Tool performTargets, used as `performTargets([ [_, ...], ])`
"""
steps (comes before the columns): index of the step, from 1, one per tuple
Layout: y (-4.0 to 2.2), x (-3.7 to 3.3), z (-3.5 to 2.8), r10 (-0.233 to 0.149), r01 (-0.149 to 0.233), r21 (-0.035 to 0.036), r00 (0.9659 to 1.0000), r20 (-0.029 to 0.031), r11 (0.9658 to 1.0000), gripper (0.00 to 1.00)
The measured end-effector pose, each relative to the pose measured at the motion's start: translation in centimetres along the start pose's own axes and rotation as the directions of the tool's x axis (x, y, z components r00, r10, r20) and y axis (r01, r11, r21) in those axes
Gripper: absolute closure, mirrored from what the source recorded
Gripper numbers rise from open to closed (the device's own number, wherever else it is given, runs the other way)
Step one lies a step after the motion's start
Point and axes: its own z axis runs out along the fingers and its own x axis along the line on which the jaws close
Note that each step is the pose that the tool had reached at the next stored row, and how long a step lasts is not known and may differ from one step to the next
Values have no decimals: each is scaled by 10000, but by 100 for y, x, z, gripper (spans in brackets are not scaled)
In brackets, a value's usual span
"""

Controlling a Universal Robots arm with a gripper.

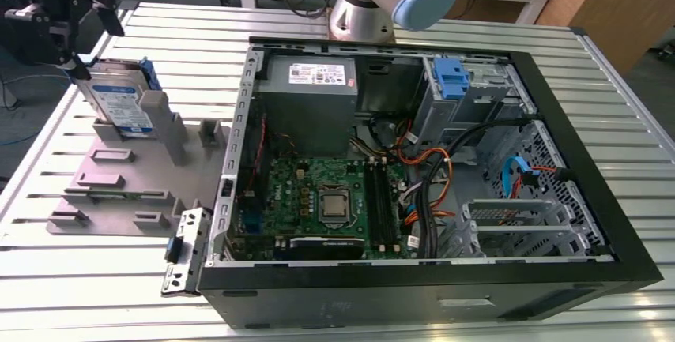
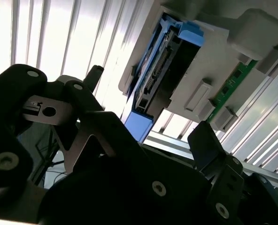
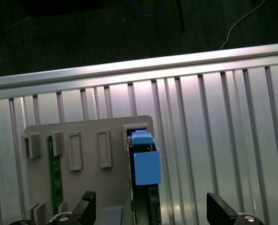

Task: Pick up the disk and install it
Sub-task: 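Pick up the disk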

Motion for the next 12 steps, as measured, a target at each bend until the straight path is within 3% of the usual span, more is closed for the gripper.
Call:
performTargets([
  [8, -2, 4, 129, -12, 12, 2, 10000, -10, 10000, 1],
  [12, -3, 6, 166, -204, 204, -6, 9998, -15, 9998, 1],
])
